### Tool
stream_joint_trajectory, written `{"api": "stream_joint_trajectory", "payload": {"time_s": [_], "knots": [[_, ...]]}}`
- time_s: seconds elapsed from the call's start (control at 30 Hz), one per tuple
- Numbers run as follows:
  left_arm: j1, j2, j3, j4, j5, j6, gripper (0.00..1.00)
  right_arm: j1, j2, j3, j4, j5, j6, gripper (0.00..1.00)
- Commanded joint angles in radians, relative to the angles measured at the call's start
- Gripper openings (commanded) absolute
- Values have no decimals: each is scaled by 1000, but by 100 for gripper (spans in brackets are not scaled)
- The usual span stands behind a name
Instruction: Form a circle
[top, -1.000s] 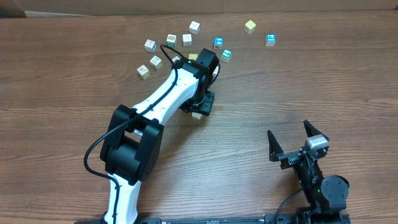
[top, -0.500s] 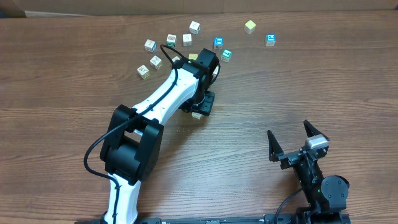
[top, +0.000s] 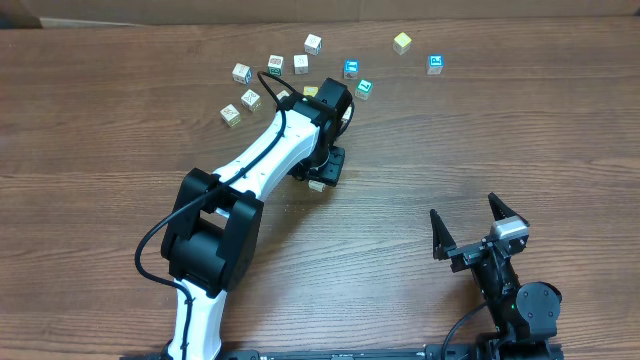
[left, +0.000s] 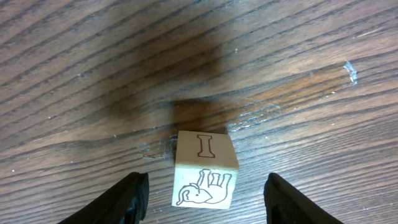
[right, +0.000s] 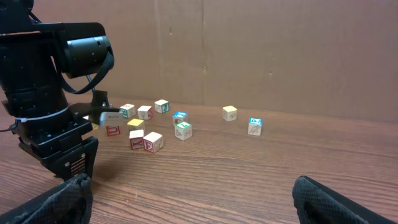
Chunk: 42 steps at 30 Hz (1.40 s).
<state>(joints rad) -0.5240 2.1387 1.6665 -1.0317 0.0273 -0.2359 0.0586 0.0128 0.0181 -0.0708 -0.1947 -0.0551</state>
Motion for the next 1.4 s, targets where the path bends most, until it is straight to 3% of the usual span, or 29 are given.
{"api": "stream_joint_trajectory", "payload": {"time_s": [0.0, 0.2, 0.5, 0.77, 1.13, 1.37], "knots": [[-9, 21, -11, 1, -13, -4, 58, -1, -10, -10, 5, -1, 6, 100], [-10, 21, -11, 0, -13, -4, 62, -1, -10, -10, 5, -1, 6, 100], [-19, 21, -53, 27, -12, -5, 59, -1, -10, -10, 5, -1, 6, 100], [-22, 21, -77, 69, -13, -8, 45, -1, -10, -10, 5, -1, 6, 100], [-23, 21, -77, 74, -51, -176, 31, -1, -10, -10, 5, -1, 6, 100], [-23, 21, -77, 57, -101, -309, 33, -1, -10, -10, 5, -1, 6, 100]]}}
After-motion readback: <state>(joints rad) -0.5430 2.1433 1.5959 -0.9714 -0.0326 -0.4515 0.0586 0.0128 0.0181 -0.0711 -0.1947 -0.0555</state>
